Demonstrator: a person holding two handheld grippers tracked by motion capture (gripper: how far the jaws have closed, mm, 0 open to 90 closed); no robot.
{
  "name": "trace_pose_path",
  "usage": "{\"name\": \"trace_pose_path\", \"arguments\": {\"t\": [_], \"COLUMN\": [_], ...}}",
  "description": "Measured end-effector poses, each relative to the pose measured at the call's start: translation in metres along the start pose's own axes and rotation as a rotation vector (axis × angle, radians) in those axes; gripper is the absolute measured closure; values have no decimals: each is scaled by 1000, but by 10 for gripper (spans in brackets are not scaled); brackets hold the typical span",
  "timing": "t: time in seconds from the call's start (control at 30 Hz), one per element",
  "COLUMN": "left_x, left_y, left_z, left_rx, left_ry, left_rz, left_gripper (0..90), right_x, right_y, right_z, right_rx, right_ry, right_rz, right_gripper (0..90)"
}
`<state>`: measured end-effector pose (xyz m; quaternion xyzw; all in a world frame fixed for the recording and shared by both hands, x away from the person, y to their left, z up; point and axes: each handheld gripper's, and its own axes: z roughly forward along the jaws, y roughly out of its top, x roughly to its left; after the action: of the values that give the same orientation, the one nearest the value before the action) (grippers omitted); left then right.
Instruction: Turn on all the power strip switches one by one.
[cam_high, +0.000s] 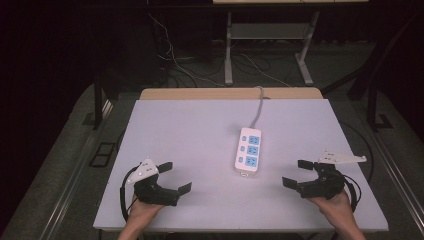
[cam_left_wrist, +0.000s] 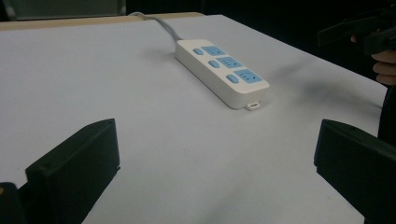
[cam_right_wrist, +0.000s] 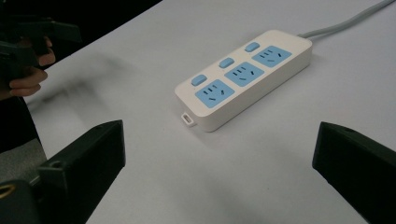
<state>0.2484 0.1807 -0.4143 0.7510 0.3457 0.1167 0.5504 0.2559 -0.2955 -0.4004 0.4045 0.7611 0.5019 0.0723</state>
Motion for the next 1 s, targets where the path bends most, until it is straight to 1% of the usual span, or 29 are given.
{"name": "trace_pose_path", "arguments": {"t": [0.27,0.47,0.67,0.93,1.0], "left_x": [1,1,2,2,2], "left_y": [0,-1,-2,-3,-3], "left_z": [0,2,1,5,6], "left_rx": [10,21,23,38,41], "left_ry": [4,13,18,10,9], "left_rz": [0,-3,-4,-6,-6], "left_gripper": [0,0,0,0,0], "right_x": [0,-3,-4,-5,-6], "right_y": [-1,-1,-2,-2,-1], "right_z": [0,-1,-2,-1,-2], "right_rx": [18,20,28,49,47], "right_ry": [-1,8,4,1,2], "right_rz": [-6,3,11,15,23], "right_gripper": [24,24,24,24,24]}}
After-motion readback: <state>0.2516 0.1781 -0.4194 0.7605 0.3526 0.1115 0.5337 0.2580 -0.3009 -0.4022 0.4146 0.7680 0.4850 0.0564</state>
